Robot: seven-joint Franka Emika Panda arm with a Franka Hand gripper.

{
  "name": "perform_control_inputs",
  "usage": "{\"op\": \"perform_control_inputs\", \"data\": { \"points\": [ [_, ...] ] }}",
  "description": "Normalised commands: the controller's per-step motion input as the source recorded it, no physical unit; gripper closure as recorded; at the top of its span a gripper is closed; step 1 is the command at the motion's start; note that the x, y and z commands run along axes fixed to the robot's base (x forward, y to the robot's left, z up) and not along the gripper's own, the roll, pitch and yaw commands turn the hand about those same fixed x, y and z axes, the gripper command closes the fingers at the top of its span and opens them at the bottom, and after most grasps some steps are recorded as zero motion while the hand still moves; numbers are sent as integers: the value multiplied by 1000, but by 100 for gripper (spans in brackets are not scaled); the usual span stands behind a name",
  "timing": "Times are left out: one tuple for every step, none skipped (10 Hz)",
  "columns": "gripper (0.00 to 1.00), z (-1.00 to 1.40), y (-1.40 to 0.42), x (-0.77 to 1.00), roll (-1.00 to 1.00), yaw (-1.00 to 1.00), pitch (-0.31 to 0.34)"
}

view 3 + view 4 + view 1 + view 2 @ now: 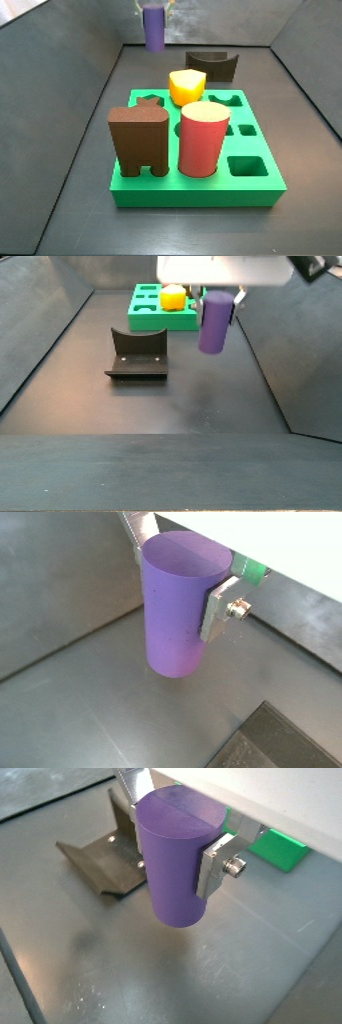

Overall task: Pick up the round object. Move up. Move to above the board. Insert the round object.
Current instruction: Move to above the board.

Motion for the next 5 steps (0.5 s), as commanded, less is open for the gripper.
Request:
{"op": "perform_control_inputs", "data": {
  "points": [
    [100,1000,-214,-70,184,-46,53],
    [100,1000,-199,-69,160,-18,43],
    [100,1000,-179,-67,130,4,37],
    [100,1000,-155,-64,121,14,35],
    [100,1000,-133,-55,119,21,41]
  ]
}}
